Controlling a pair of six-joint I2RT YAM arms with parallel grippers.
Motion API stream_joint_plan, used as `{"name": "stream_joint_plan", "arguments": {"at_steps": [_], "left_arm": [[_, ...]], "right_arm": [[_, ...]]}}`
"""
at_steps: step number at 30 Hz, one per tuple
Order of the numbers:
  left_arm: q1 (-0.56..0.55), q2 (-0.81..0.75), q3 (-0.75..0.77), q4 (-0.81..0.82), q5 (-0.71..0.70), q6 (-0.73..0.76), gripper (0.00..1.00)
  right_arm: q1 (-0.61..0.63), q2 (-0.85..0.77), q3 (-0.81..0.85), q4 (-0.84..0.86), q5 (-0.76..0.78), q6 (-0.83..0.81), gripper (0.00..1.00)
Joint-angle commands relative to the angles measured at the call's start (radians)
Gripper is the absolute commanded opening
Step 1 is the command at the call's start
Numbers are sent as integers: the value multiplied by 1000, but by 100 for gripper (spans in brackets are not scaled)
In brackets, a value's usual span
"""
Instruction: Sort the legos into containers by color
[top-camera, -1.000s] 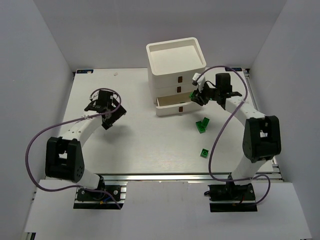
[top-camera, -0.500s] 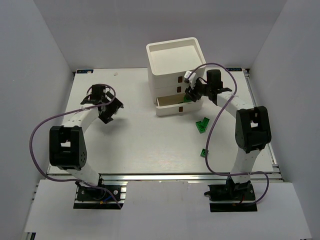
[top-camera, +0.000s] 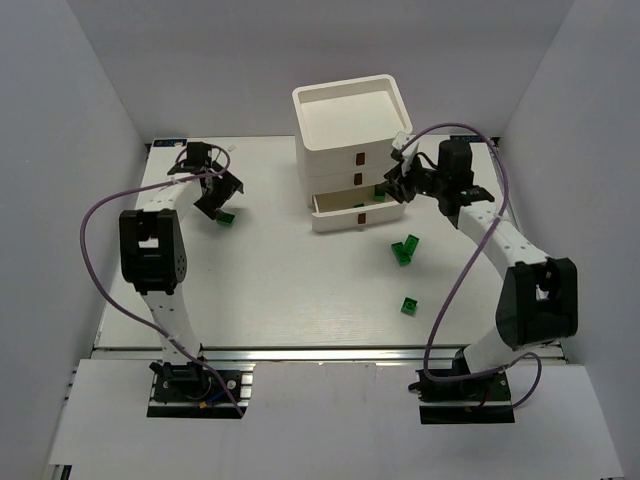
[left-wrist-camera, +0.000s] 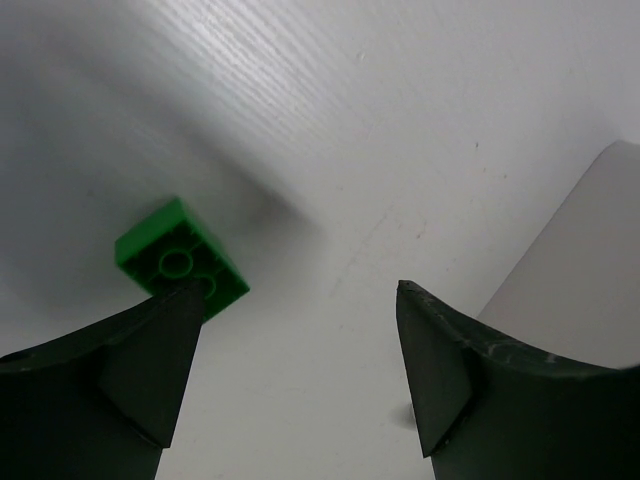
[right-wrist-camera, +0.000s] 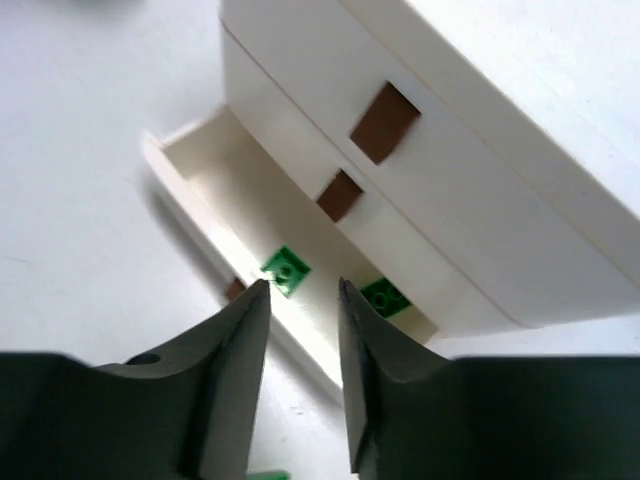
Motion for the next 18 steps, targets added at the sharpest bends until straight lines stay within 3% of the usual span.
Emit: {"name": "stream_joint_plan", "arguments": {"at_steps": [1, 7, 13, 18], "left_arm": [[5, 42, 121, -143, -63, 26, 87], [5, -6, 100, -189, -71, 11, 88], [-4, -47, 51, -215, -103, -8, 88], [-4, 12, 38, -197, -100, -37, 87]], "right_arm": [[-4, -96, -72, 38, -70, 88, 41], [-20, -156, -136, 35, -23, 96, 50], [-30, -164, -164, 30, -23, 105, 51], [-30, -171, -158, 27, -23, 122, 51]]}}
